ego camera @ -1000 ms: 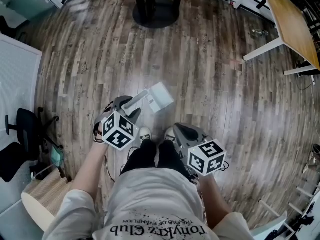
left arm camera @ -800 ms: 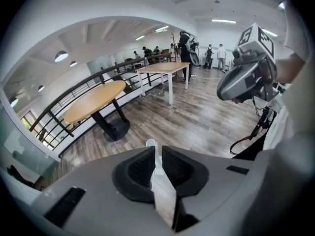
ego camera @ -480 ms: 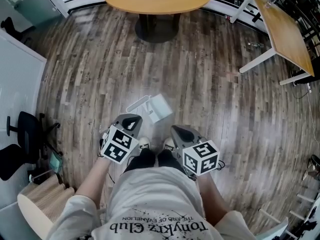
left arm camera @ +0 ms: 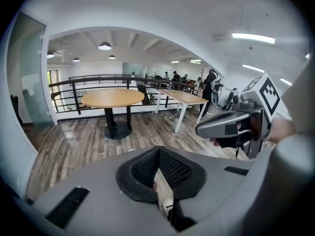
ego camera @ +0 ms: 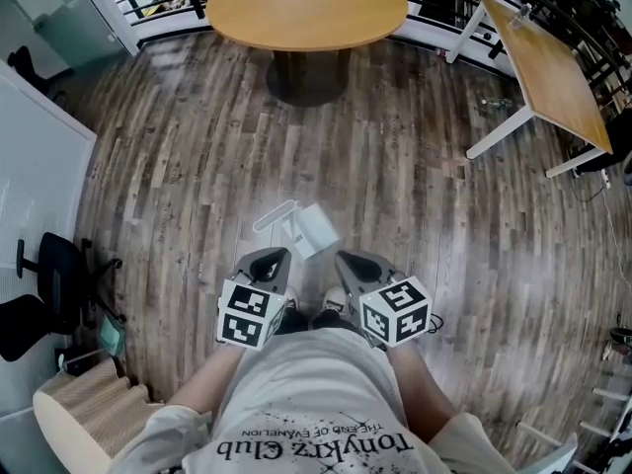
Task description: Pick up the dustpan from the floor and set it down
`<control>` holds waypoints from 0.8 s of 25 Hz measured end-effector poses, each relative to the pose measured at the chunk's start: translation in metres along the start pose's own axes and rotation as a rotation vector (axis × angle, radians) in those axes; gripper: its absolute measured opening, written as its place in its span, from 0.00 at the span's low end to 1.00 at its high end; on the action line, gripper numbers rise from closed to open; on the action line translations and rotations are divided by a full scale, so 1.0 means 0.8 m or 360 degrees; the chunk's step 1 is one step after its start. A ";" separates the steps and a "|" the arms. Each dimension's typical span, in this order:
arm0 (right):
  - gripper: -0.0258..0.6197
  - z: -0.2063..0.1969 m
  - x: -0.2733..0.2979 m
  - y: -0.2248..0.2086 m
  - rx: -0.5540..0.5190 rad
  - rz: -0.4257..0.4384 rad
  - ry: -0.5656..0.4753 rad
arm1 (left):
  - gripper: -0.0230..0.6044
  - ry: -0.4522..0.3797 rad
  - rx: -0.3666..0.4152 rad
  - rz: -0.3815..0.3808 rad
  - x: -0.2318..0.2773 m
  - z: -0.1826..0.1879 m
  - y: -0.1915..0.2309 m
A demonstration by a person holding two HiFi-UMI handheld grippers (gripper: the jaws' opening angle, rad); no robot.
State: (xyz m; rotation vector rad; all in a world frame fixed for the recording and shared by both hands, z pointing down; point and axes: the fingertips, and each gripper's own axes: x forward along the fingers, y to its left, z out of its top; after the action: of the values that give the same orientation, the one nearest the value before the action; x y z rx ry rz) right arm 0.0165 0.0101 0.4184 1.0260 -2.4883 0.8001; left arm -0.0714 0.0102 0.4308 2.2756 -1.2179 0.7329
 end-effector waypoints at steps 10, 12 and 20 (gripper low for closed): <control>0.07 -0.005 0.005 0.023 -0.0027 0.0054 0.0020 | 0.07 -0.0043 -0.0017 0.0032 -0.015 -0.007 -0.010; 0.07 -0.005 0.006 0.027 -0.0029 0.0058 0.0017 | 0.07 -0.0042 -0.0031 0.0043 -0.019 -0.011 -0.006; 0.07 -0.006 0.003 0.040 -0.0064 0.0081 0.0027 | 0.07 -0.0053 -0.0050 0.0051 -0.025 -0.011 -0.006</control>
State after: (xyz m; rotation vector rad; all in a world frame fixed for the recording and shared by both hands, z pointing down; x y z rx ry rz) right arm -0.0076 0.0304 0.4118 0.9417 -2.5146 0.7672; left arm -0.0790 0.0300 0.4237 2.2561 -1.2750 0.6856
